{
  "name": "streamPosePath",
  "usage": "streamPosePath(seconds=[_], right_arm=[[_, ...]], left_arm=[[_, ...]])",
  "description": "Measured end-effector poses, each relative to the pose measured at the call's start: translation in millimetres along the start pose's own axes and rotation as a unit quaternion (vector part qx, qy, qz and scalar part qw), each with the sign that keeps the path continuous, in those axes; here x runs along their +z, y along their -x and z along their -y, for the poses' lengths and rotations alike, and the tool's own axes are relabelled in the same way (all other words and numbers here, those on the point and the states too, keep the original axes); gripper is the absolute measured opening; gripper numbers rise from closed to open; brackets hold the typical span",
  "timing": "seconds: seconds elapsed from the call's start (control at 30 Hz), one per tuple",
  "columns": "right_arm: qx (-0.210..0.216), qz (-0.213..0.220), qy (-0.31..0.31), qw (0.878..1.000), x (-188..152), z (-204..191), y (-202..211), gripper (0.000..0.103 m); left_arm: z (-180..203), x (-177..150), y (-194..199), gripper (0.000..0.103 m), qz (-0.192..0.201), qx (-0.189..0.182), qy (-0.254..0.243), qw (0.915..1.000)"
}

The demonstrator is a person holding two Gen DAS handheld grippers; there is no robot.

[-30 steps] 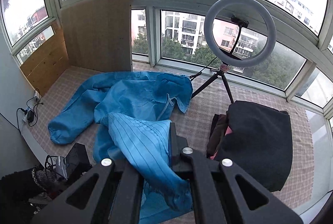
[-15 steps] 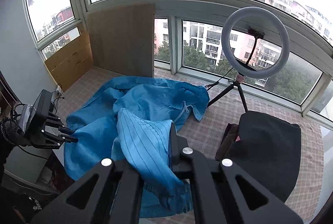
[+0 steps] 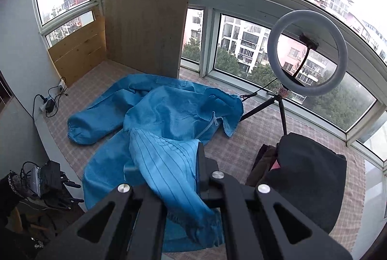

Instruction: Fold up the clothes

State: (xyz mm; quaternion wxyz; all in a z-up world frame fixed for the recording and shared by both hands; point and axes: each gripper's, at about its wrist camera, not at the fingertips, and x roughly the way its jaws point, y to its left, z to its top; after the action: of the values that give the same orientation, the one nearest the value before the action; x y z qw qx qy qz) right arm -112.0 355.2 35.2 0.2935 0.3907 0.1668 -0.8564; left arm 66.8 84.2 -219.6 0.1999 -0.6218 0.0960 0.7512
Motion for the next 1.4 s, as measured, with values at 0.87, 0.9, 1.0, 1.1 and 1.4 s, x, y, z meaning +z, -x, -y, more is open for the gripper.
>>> streamPosePath(seconds=[0.87,0.9,1.0,1.1,1.4], right_arm=[[-0.013,-0.068,0.036,0.997,-26,2,-75,0.002],[-0.005,-0.068,0.034,0.997,-28,0,-77,0.002],[0.029,-0.060,0.030,0.997,-38,-10,-69,0.002],[0.074,-0.042,0.029,0.996,-46,-29,-49,0.002],[0.178,-0.038,0.084,0.980,-48,-135,-28,0.002]], left_arm=[[1,26,53,0.002,-0.013,0.007,-0.003,0.9999],[-3,8,65,0.002,-0.009,0.008,0.012,0.9999],[-5,-41,88,0.000,-0.006,-0.006,0.048,0.9988],[11,-73,78,0.000,-0.021,-0.015,0.065,0.9976],[7,-27,52,0.034,0.035,-0.063,0.096,0.9928]])
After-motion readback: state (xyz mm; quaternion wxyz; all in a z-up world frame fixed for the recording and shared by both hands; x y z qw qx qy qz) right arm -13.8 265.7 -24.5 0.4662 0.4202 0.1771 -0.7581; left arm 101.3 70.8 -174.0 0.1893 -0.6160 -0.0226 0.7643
